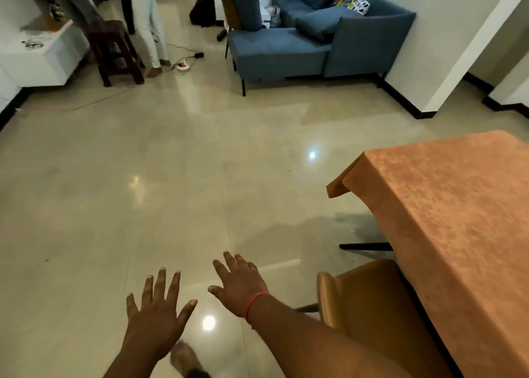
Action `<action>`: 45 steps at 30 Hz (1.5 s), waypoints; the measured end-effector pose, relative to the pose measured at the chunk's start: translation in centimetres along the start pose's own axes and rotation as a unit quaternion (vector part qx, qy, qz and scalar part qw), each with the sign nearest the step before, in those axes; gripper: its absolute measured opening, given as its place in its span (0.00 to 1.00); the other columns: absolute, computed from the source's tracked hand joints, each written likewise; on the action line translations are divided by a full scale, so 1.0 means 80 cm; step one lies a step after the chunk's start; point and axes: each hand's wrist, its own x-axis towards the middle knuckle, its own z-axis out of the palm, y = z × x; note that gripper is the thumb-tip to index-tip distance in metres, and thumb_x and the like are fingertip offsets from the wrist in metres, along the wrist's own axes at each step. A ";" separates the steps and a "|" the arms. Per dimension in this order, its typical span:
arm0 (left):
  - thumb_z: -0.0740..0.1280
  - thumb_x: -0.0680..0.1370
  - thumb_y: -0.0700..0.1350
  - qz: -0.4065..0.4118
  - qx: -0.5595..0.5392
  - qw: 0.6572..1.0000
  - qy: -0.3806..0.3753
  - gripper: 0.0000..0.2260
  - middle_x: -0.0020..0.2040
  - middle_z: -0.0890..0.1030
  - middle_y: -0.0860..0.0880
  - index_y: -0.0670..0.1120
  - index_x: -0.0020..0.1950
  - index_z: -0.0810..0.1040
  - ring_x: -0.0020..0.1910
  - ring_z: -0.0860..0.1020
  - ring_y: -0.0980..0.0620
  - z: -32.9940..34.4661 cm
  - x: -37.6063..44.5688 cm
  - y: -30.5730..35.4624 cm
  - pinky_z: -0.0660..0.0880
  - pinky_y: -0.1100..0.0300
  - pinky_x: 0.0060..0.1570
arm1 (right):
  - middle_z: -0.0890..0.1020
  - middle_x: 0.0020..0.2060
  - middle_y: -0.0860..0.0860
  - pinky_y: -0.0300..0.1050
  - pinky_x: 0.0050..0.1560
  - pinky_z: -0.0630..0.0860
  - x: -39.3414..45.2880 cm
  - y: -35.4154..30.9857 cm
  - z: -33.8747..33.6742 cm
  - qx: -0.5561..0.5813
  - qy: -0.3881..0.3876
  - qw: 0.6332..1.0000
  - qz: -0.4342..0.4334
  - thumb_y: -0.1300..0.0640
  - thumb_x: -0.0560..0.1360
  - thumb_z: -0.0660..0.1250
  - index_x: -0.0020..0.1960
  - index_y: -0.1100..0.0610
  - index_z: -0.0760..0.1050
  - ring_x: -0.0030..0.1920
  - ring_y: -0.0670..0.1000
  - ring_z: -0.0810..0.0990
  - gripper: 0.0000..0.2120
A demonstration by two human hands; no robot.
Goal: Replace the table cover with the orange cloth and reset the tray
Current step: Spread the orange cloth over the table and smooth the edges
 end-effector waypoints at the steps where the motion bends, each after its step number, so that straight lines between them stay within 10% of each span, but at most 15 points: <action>1: 0.31 0.71 0.75 0.013 -0.002 1.000 -0.001 0.43 0.81 0.48 0.48 0.54 0.81 0.47 0.80 0.48 0.45 -0.004 0.040 -0.006 0.50 0.35 0.72 | 0.49 0.80 0.53 0.61 0.76 0.51 0.030 0.006 -0.008 0.003 0.002 1.000 0.017 0.36 0.80 0.51 0.80 0.48 0.50 0.79 0.59 0.49 0.32; 13: 0.32 0.72 0.74 0.233 0.073 0.969 -0.043 0.41 0.81 0.43 0.48 0.54 0.80 0.44 0.80 0.44 0.44 -0.132 0.450 0.013 0.46 0.35 0.72 | 0.46 0.81 0.53 0.61 0.77 0.50 0.267 0.091 -0.151 0.061 0.049 0.968 0.237 0.34 0.80 0.47 0.80 0.47 0.45 0.80 0.59 0.47 0.33; 29: 0.26 0.67 0.75 0.366 0.135 0.914 -0.107 0.45 0.81 0.41 0.49 0.55 0.80 0.40 0.80 0.43 0.44 -0.184 0.850 0.338 0.45 0.36 0.73 | 0.36 0.79 0.51 0.65 0.76 0.41 0.457 0.442 -0.335 0.137 0.077 0.900 0.406 0.29 0.77 0.45 0.80 0.46 0.37 0.79 0.59 0.35 0.39; 45: 0.22 0.62 0.76 0.625 0.213 0.734 -0.155 0.48 0.80 0.36 0.49 0.54 0.78 0.35 0.80 0.40 0.44 -0.199 1.162 0.774 0.41 0.35 0.73 | 0.39 0.80 0.51 0.64 0.76 0.43 0.503 0.708 -0.444 0.252 0.121 0.684 0.674 0.30 0.77 0.46 0.80 0.47 0.40 0.79 0.58 0.38 0.38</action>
